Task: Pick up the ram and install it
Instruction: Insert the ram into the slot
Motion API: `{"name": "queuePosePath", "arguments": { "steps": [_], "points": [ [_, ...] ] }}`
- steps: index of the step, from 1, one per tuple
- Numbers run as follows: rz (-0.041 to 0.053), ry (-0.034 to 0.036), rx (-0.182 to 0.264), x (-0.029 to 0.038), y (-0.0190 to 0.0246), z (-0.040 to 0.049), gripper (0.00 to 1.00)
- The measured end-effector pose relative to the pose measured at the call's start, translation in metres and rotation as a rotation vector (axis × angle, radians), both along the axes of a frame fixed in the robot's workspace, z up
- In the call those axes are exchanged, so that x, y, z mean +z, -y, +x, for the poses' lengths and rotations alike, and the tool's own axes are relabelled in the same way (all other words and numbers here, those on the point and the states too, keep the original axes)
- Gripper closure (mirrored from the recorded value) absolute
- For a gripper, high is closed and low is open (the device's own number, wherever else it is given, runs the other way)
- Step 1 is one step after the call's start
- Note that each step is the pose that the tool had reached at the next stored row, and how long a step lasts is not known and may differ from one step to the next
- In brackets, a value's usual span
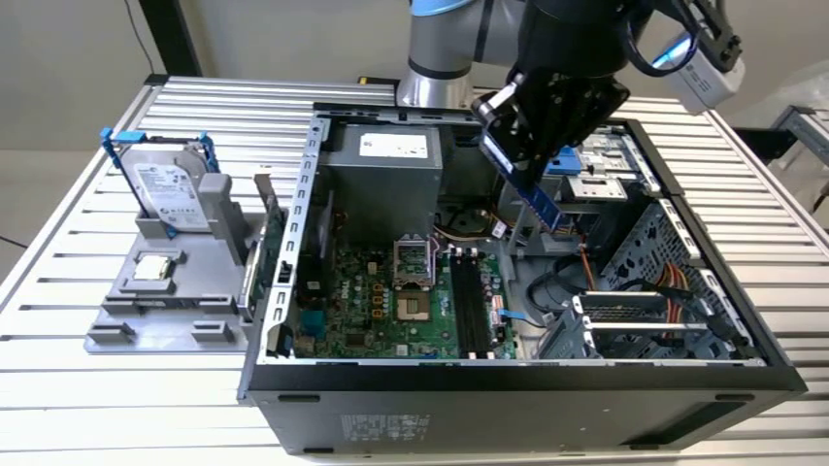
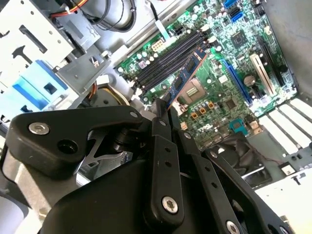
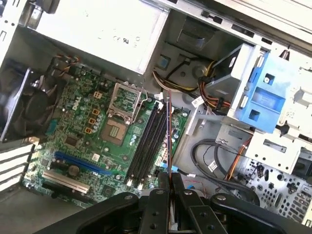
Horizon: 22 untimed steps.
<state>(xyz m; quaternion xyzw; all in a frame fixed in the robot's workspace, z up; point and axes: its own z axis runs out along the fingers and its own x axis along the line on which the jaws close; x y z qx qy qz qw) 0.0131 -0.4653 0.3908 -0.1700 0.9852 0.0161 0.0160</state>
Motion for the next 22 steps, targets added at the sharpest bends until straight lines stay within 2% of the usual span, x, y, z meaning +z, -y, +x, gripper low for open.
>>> {"name": "queuePosePath", "arguments": {
  "steps": [22],
  "points": [
    [0.0, 0.0, -0.177, -0.0001, 0.0, 0.0, 1.0]
  ]
}}
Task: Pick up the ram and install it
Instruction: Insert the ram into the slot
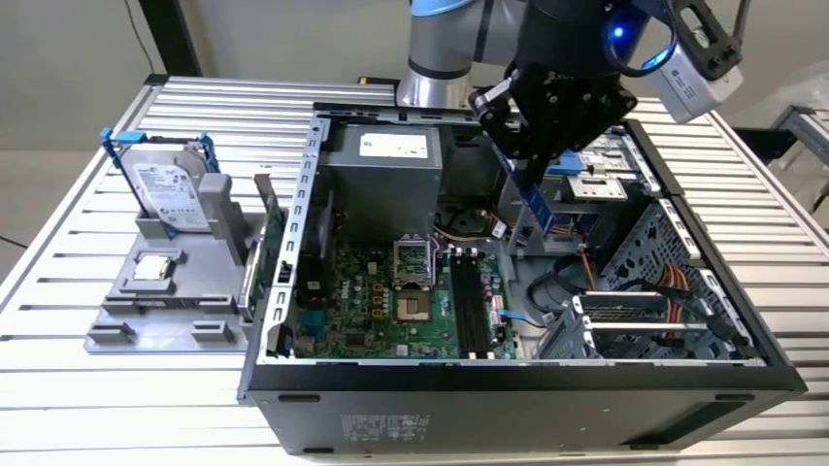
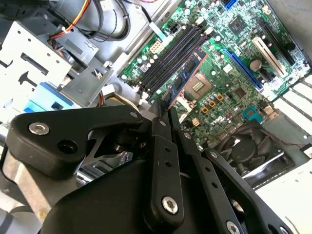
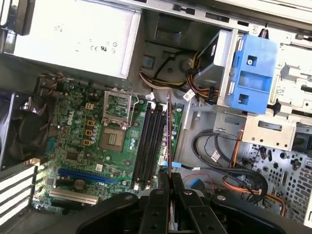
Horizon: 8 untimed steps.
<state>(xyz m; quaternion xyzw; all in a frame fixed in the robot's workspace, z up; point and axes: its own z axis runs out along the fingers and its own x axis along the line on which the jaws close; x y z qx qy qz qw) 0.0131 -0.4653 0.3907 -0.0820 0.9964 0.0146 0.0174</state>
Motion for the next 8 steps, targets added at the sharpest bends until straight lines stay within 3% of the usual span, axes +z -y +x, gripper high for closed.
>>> {"name": "queuePosePath", "arguments": {
  "steps": [8],
  "points": [
    [0.0, 0.0, -0.065, 0.0, 0.0, 0.0, 1.0]
  ]
}}
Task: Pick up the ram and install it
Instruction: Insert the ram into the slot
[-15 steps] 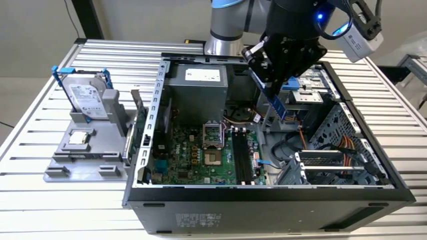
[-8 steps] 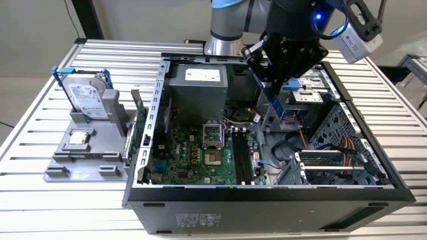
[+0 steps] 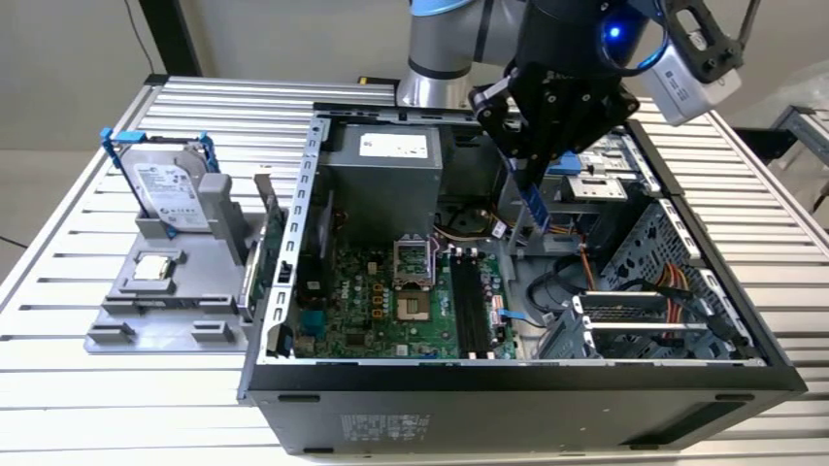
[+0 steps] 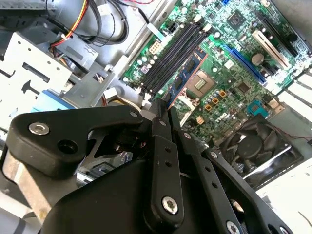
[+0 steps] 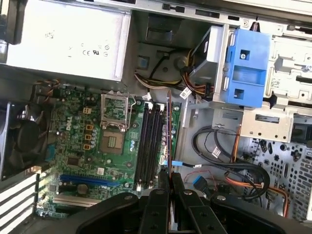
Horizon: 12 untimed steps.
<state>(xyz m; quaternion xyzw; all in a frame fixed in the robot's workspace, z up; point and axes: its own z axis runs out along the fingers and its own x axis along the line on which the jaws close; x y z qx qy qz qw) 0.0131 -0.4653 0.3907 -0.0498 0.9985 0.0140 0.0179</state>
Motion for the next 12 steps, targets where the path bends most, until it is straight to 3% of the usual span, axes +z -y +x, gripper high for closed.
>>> {"name": "queuePosePath", "arguments": {
  "steps": [6, 12],
  "points": [
    [0.0001, 0.0, -0.039, 0.0, 0.0, 0.0, 1.0],
    [0.0, 0.0, -0.042, -0.0021, 0.0, 0.0, 1.0]
  ]
}}
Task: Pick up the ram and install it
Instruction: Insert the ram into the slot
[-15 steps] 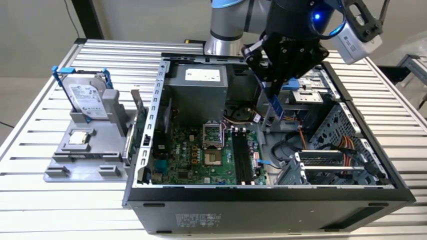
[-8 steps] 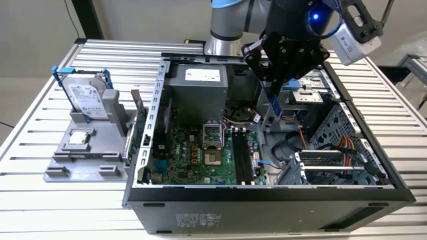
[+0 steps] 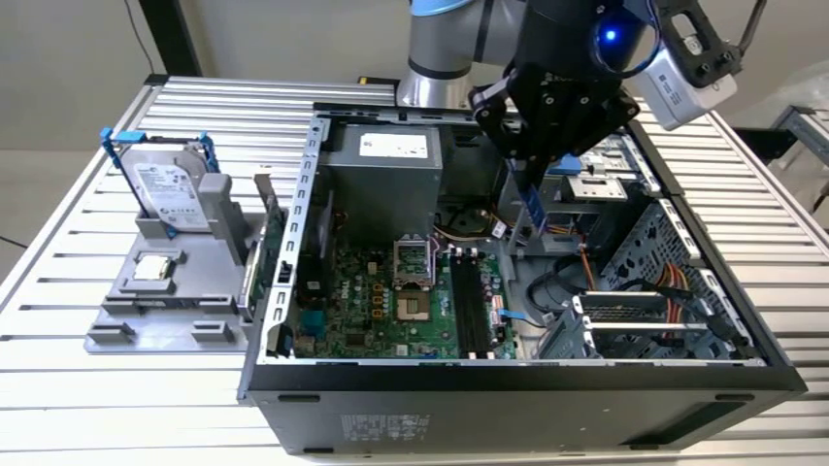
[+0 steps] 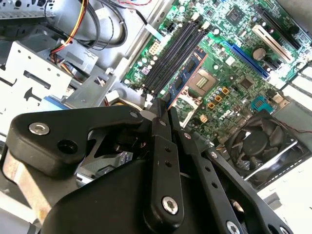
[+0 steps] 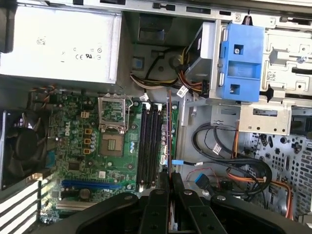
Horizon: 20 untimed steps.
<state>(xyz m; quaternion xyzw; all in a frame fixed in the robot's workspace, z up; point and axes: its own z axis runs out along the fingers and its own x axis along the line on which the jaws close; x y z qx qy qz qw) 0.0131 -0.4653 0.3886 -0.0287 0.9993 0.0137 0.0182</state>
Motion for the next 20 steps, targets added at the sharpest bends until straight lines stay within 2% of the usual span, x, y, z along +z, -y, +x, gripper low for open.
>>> {"name": "queuePosePath", "arguments": {
  "steps": [16, 17, 20],
  "points": [
    [-0.0009, -0.0048, 0.0, -0.0031, 0.0, 0.0, 1.0],
    [-0.0008, -0.0055, 0.0, -0.0033, 0.0, 0.0, 1.0],
    [-0.0008, -0.0146, -0.003, -0.004, 0.0, 0.0, 1.0]
  ]
}}
